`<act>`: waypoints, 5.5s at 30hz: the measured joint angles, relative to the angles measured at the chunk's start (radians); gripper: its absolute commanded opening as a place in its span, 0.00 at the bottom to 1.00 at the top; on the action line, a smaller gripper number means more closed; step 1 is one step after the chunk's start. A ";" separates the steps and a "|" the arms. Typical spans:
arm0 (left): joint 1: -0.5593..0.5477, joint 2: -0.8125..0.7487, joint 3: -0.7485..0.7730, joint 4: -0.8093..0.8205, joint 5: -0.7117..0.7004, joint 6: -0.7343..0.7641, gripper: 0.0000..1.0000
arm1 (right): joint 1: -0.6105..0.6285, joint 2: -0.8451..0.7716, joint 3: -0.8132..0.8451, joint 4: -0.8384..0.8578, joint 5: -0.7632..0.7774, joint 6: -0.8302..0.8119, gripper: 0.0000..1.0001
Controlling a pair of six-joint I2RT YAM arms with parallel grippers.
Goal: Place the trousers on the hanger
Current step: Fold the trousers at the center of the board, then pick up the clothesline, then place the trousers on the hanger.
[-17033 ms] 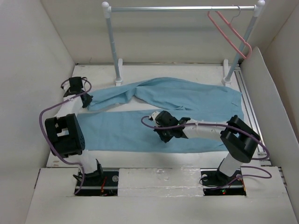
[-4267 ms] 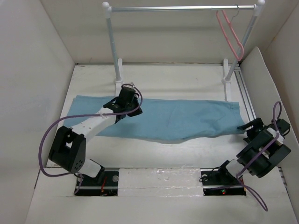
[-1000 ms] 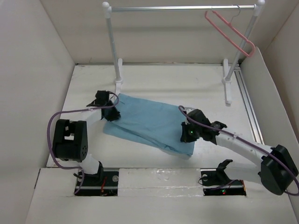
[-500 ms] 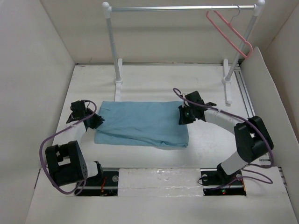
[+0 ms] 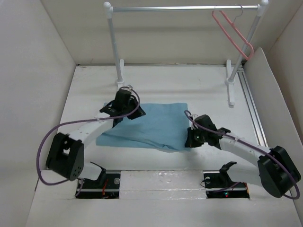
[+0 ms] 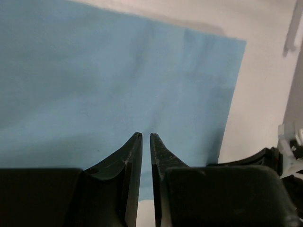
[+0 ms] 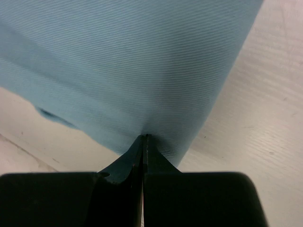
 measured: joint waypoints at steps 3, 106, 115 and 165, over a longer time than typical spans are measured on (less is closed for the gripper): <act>-0.096 0.104 0.000 0.004 0.001 -0.016 0.09 | -0.010 -0.029 -0.084 0.065 0.003 0.050 0.00; -0.422 0.420 1.058 -0.138 0.023 0.202 0.64 | -0.434 -0.015 0.734 -0.214 0.339 -0.549 0.00; -0.434 0.641 1.077 -0.130 0.019 0.095 0.66 | -0.368 -0.174 0.539 -0.193 0.305 -0.507 0.00; -0.439 0.616 0.358 0.388 0.202 -0.319 0.00 | -0.191 -0.319 0.372 -0.430 0.128 -0.390 0.00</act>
